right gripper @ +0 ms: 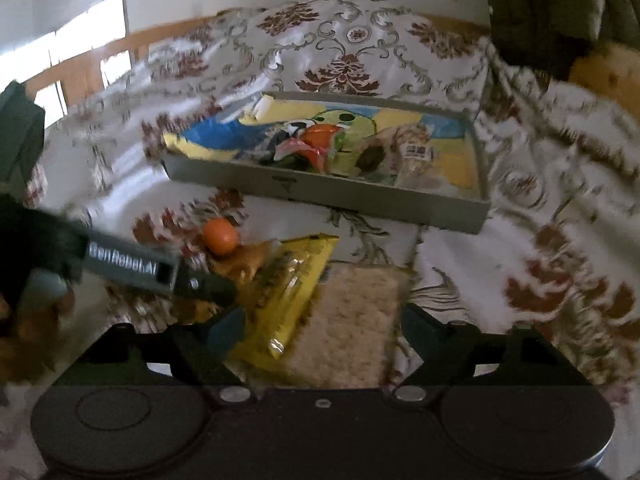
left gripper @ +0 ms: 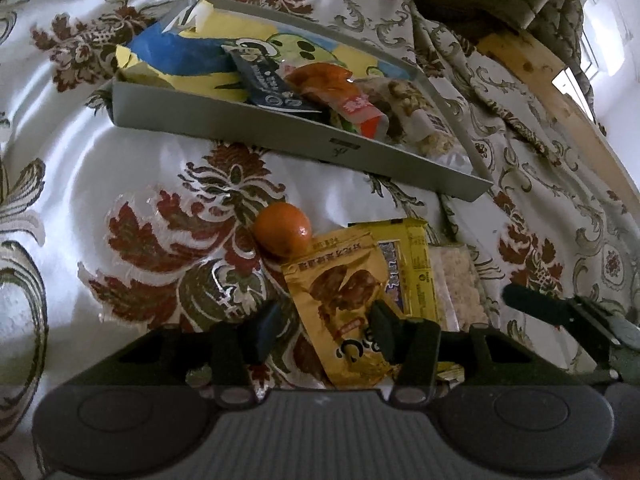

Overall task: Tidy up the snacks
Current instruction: 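Close the left tool on the yellow-brown bag while the right tool closes on the yellow bar pack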

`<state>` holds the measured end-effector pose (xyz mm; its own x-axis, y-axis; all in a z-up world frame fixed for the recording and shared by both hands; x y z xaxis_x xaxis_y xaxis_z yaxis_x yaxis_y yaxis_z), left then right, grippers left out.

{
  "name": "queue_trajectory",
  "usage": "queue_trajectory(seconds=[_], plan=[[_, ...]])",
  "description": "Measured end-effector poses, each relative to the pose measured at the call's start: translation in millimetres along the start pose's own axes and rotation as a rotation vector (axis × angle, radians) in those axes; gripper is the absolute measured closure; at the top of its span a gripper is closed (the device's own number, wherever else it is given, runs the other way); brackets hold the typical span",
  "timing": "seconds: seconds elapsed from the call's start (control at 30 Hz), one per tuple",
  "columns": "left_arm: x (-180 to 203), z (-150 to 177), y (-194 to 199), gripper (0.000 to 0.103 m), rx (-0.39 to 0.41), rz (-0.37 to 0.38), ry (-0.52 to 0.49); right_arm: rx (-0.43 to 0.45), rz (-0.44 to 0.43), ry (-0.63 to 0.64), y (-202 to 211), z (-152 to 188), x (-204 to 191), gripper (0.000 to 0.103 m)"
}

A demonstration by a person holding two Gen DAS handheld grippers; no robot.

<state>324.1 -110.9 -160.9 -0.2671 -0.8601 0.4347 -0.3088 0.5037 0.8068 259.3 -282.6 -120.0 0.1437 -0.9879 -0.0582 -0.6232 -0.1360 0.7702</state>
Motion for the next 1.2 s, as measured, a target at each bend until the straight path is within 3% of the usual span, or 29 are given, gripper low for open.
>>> queue_trajectory(seconds=[0.13,0.23,0.43,0.73,0.93,1.2], plan=[[-1,2,1,0.047,0.006,0.003,0.002,-0.007,-0.066,-0.075,-9,-8,6,0.029],[-3,3,3,0.046,0.009,0.010,0.014,-0.012,-0.107,-0.094,-17,-11,7,0.047],[-10,8,9,0.046,0.020,0.028,0.067,-0.035,-0.164,-0.092,-31,-16,1,0.059],[-19,15,24,0.046,0.033,0.016,0.115,-0.059,-0.285,-0.191,-33,-18,0,0.075],[-28,20,35,0.054,0.019,-0.013,0.142,-0.061,-0.334,-0.209,-31,-19,-5,0.076],[-30,17,45,0.026,0.059,0.046,0.190,-0.069,-0.317,-0.179,-34,-17,-14,0.075]])
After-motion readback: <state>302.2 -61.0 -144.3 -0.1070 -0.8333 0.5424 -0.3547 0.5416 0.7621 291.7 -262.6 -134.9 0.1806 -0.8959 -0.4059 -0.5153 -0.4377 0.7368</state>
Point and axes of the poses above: each gripper's, at about its wrist camera, not at the fingertips, and y roughly against the way its jaws point, x to its right, z to its underside, the point moved 5 cm from there along -y, roughly the way its jaws point, and after that the axes turned 5 degrees about -x, right-handed, at the moved point
